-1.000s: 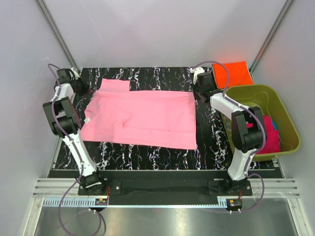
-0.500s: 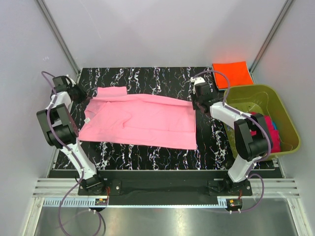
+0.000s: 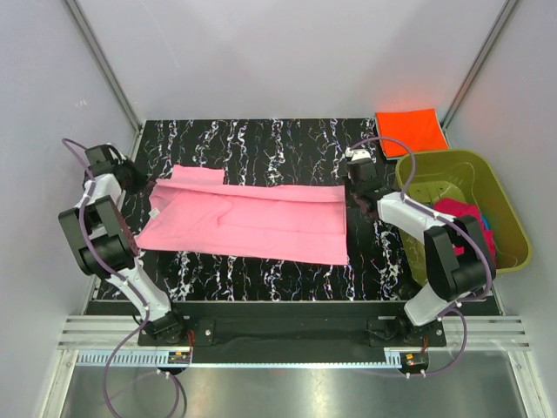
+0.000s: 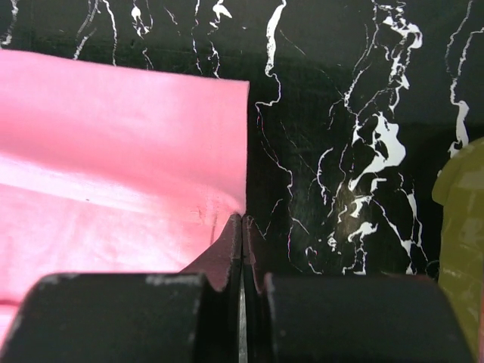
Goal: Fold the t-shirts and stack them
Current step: Fold the tshirt
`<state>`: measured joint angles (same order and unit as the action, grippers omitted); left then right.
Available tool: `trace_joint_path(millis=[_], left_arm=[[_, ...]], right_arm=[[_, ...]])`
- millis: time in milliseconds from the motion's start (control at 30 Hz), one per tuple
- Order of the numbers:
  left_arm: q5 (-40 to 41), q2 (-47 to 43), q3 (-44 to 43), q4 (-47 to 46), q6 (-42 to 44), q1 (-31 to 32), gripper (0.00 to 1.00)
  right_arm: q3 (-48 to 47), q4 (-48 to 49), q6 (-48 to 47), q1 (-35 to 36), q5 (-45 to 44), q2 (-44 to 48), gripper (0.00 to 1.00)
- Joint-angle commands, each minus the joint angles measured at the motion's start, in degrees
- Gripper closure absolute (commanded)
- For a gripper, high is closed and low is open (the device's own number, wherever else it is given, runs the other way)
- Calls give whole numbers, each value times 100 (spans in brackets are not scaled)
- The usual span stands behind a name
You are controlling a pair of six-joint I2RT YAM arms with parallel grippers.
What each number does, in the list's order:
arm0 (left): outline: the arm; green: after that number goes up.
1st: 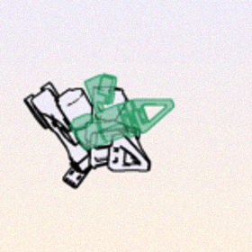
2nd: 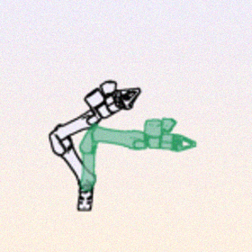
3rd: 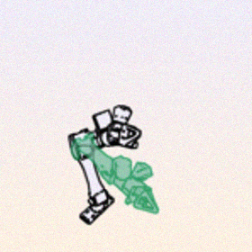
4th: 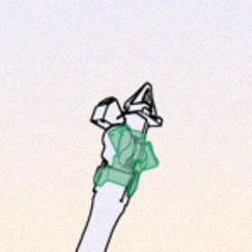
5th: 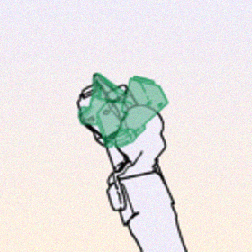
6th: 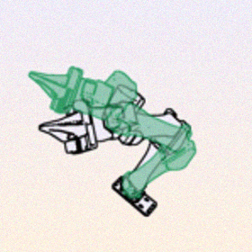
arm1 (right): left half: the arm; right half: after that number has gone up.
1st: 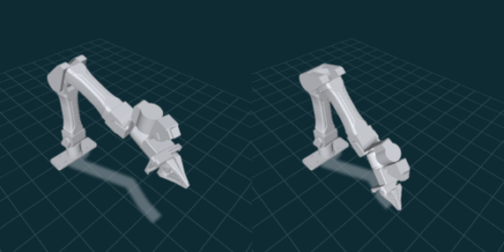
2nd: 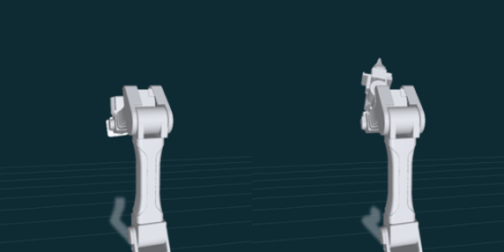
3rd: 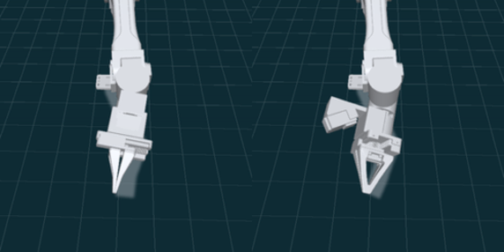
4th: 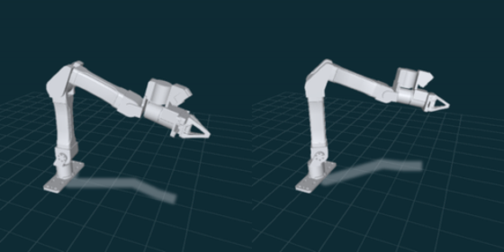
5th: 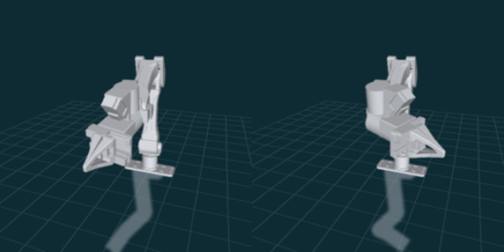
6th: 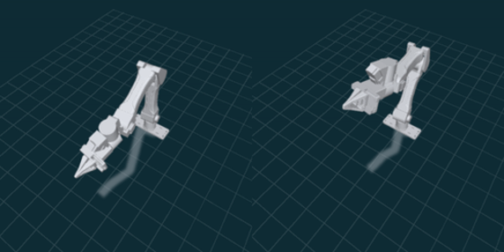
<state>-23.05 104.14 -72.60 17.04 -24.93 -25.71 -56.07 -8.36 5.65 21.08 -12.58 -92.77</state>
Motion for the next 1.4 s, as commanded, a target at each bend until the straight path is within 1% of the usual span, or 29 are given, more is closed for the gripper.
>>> trace_joint_path(millis=[0,167,300,500,767,967,1233,1367], left_arm=[[213,-359,79,-245,-117,-65,100],[248,-385,158,-131,-179,-65,100],[344,-464,395,-78,-153,-74,100],[608,-658,659,-16,-39,-118,100],[714,-702,571,186,-144,-136,100],[784,-913,650,212,-214,-144,100],[951,-860,1010,239,-92,-153,100],[1057,-781,914,475,-56,-144,100]], right_arm=[[96,45,208,63,-113,488,100],[237,19,427,71,228,550,100],[386,27,639,168,379,462,100],[580,27,762,195,282,532,100],[685,-51,832,195,107,760,100],[791,-96,815,186,27,919,100],[879,-122,1122,195,176,840,100],[809,-288,1359,195,501,822,100]])
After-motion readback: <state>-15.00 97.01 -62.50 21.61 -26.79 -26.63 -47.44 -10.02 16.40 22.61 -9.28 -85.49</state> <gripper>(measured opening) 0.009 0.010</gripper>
